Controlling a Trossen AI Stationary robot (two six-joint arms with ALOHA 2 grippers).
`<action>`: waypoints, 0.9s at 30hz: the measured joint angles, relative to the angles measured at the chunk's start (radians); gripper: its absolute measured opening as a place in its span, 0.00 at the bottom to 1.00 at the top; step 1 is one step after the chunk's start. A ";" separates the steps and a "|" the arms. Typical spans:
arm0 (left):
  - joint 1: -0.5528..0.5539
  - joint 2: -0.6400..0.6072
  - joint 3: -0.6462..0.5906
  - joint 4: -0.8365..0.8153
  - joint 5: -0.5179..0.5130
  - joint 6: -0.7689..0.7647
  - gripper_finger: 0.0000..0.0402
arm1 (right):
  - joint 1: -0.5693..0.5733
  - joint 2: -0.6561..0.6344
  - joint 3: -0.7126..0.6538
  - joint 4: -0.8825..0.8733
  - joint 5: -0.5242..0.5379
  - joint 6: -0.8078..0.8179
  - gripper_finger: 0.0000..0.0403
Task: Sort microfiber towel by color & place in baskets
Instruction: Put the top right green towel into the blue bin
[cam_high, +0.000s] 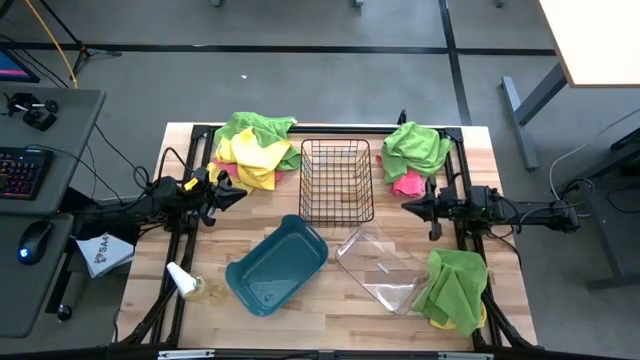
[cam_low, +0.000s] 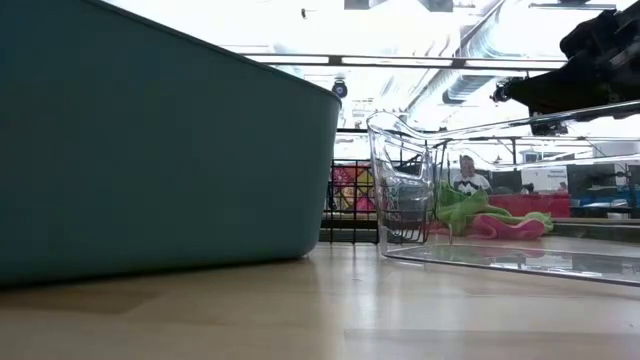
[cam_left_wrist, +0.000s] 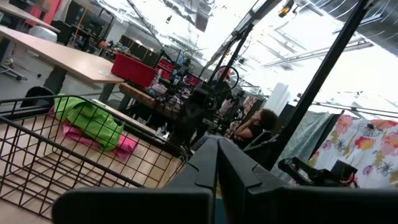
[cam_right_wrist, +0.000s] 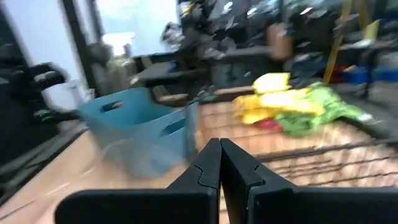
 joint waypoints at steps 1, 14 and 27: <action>0.000 0.000 0.000 0.000 0.000 0.000 0.00 | 0.000 0.000 0.000 0.059 0.014 0.024 0.00; 0.000 0.000 0.000 0.000 0.000 0.000 0.00 | -0.005 0.070 0.191 0.531 0.663 0.241 0.00; 0.000 0.000 0.000 0.000 0.000 0.000 0.00 | -0.455 0.708 0.822 -0.625 0.356 0.396 0.07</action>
